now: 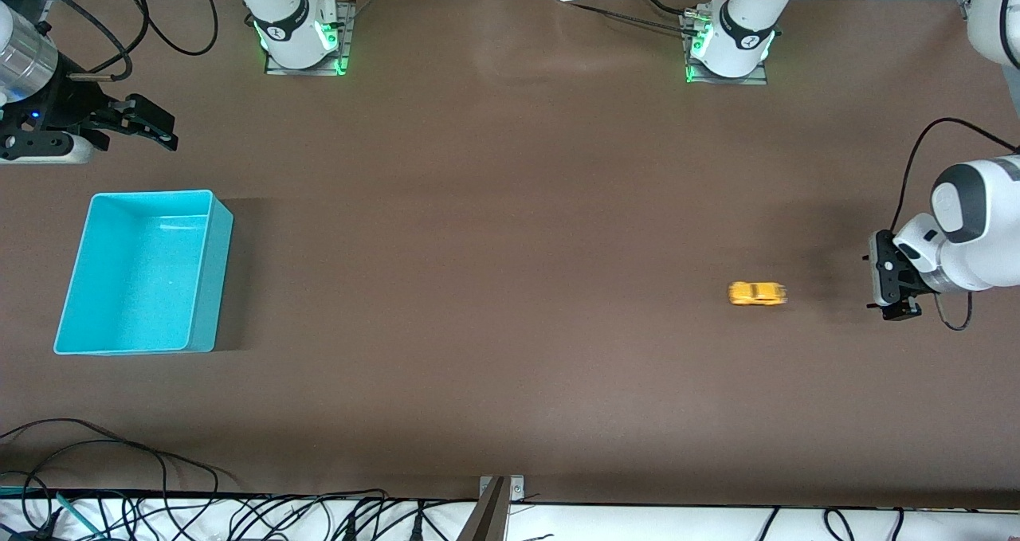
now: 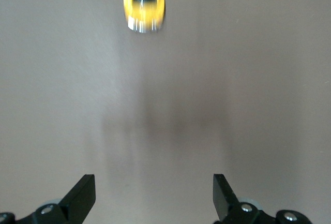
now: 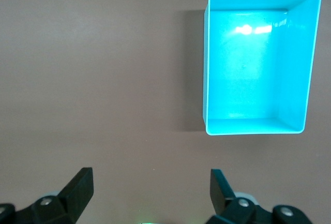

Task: Wind up and store yellow beetle car
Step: 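Open the left gripper to release the car toward the bin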

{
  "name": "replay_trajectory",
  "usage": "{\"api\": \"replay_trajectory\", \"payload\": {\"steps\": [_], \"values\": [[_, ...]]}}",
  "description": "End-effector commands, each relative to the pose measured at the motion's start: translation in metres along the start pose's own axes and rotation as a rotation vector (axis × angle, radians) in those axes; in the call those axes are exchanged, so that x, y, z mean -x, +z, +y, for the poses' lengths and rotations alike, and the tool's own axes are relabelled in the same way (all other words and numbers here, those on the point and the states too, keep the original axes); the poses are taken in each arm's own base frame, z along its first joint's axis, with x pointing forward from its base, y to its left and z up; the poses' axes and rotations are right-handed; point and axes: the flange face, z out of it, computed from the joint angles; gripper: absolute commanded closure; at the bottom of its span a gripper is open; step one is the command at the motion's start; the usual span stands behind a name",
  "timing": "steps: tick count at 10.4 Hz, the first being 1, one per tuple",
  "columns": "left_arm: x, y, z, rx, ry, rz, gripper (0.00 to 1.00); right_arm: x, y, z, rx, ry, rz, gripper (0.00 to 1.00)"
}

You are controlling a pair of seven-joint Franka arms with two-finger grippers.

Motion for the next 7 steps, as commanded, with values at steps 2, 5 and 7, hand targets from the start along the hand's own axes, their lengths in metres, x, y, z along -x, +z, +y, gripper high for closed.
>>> {"api": "replay_trajectory", "payload": {"steps": [2, 5, 7], "values": [[-0.049, -0.062, -0.022, 0.021, 0.005, -0.017, 0.00, 0.003, 0.000, -0.002, 0.006, 0.004, 0.006, 0.00], [-0.065, -0.104, -0.026, 0.051, -0.076, -0.016, 0.00, 0.003, -0.001, -0.002, 0.006, 0.004, 0.008, 0.00], [-0.081, -0.125, -0.026, 0.072, -0.112, -0.023, 0.00, 0.003, -0.001, -0.001, 0.005, 0.005, 0.006, 0.00]]}}
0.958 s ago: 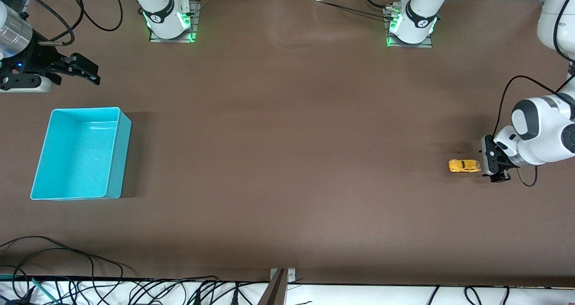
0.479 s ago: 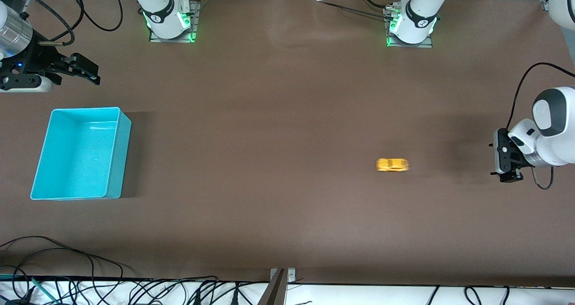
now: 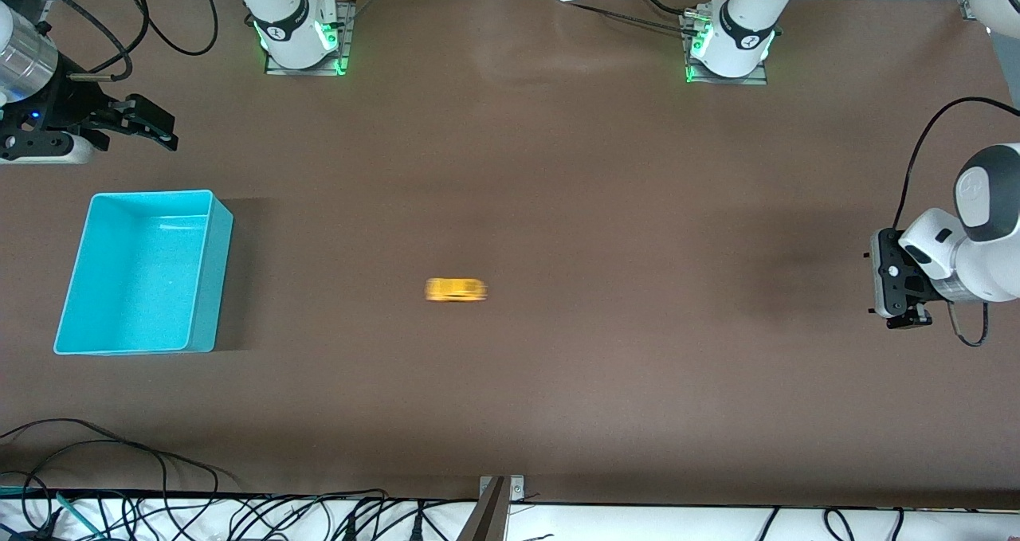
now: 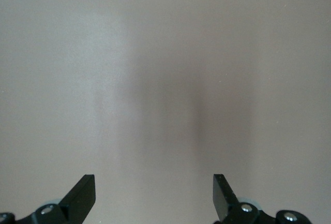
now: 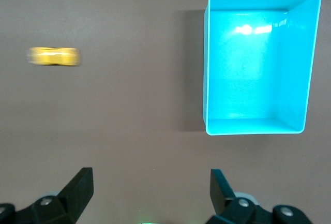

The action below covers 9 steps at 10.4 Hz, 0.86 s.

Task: Wind up and store yellow beetle car

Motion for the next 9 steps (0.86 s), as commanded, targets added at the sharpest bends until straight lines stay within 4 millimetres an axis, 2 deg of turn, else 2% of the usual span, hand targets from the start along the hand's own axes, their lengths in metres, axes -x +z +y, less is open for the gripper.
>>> {"api": "replay_trajectory", "payload": {"steps": [1, 4, 6, 8, 9], "values": [[-0.008, -0.025, 0.001, 0.018, -0.069, -0.005, 0.00, 0.003, -0.002, -0.002, 0.005, 0.004, 0.008, 0.00], [0.002, -0.066, 0.011, 0.039, -0.181, -0.011, 0.00, 0.003, -0.004, -0.002, 0.006, 0.004, 0.011, 0.00], [0.008, -0.076, 0.018, 0.066, -0.303, -0.014, 0.00, 0.002, -0.004, -0.002, 0.007, 0.006, 0.013, 0.00], [0.006, -0.117, 0.037, 0.010, -0.443, -0.021, 0.00, 0.003, -0.005, -0.002, 0.008, 0.004, 0.011, 0.00], [0.001, -0.126, 0.042, 0.001, -0.492, -0.019, 0.00, 0.003, -0.007, -0.002, 0.007, 0.004, 0.014, 0.00]]}}
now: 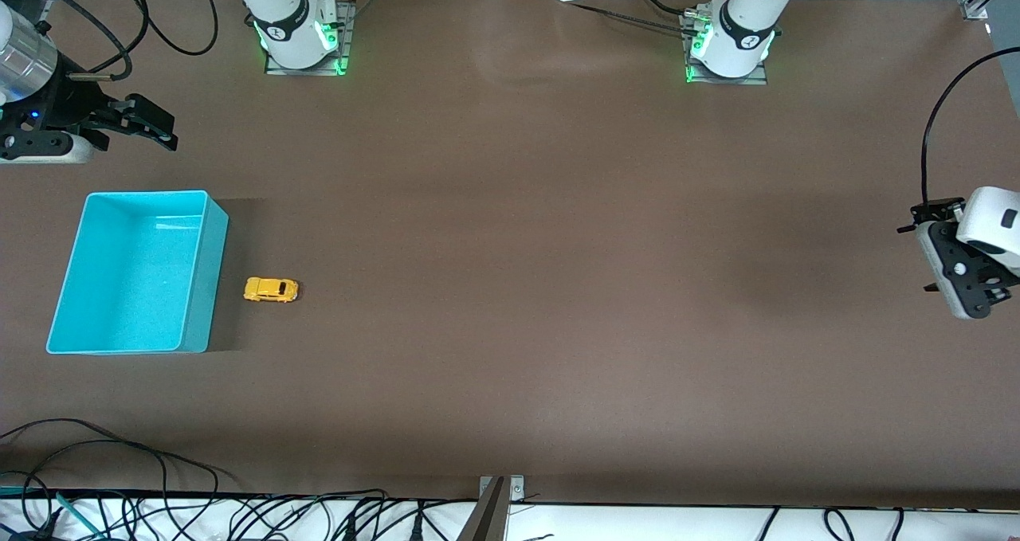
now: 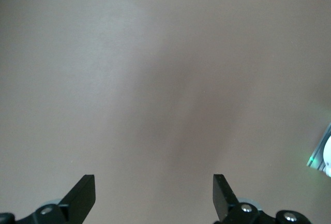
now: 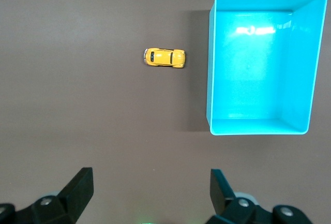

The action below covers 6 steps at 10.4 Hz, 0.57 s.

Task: Wind up and store yellow beetle car

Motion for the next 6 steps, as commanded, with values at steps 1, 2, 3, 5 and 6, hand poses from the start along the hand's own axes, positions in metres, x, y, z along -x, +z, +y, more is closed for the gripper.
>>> {"api": "replay_trajectory", "payload": {"steps": [1, 2, 3, 5, 6], "values": [[0.000, -0.031, 0.028, 0.015, -0.115, 0.008, 0.00, 0.003, -0.007, -0.001, 0.006, 0.006, 0.012, 0.00], [-0.009, -0.035, 0.040, 0.062, -0.178, 0.027, 0.00, 0.003, -0.006, 0.002, 0.004, 0.010, 0.010, 0.00], [-0.019, -0.048, 0.058, 0.067, -0.260, 0.022, 0.00, 0.002, -0.006, -0.002, 0.009, 0.004, 0.012, 0.00], [-0.051, -0.079, 0.109, 0.002, -0.439, -0.004, 0.00, 0.002, -0.006, 0.004, 0.009, 0.030, 0.004, 0.00], [-0.064, -0.081, 0.126, -0.028, -0.535, 0.010, 0.00, 0.002, -0.002, 0.014, 0.004, 0.008, -0.018, 0.00]]}}
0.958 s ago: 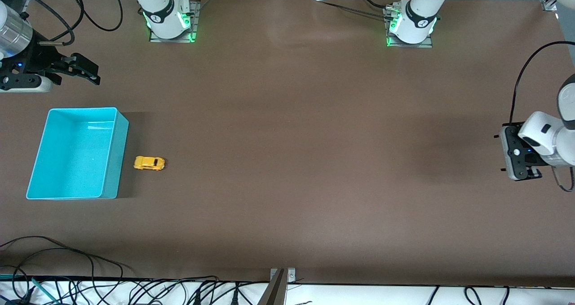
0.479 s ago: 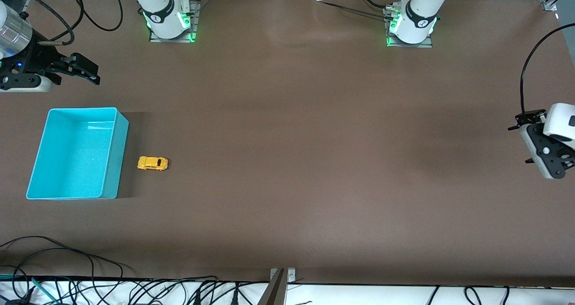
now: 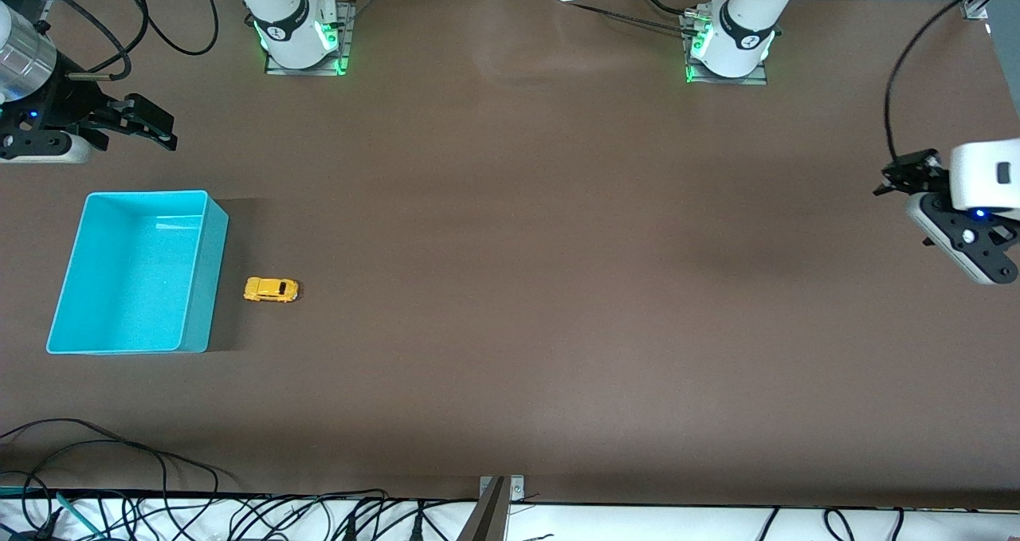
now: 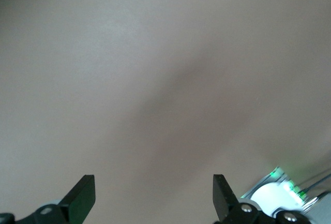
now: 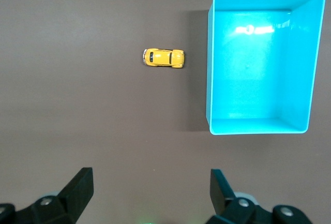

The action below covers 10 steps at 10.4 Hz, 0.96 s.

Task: Wind up and store yellow beetle car

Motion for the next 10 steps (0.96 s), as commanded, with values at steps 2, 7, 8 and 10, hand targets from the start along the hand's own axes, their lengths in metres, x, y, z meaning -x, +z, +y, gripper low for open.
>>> {"api": "replay_trajectory", "payload": {"steps": [2, 7, 8, 10], "values": [[0.018, -0.012, 0.042, -0.103, -0.297, 0.141, 0.00, -0.011, 0.017, 0.004, 0.001, -0.059, -0.039, 0.00], [0.055, 0.003, 0.058, 0.033, -0.505, 0.160, 0.00, -0.069, 0.086, -0.016, 0.007, -0.097, -0.111, 0.00], [0.049, 0.002, 0.066, 0.023, -0.484, 0.153, 0.00, -0.079, 0.104, -0.020, 0.006, -0.101, -0.096, 0.00], [0.047, 0.002, 0.069, -0.001, -0.477, 0.142, 0.00, -0.084, 0.143, -0.041, 0.001, -0.210, -0.036, 0.00]]}}
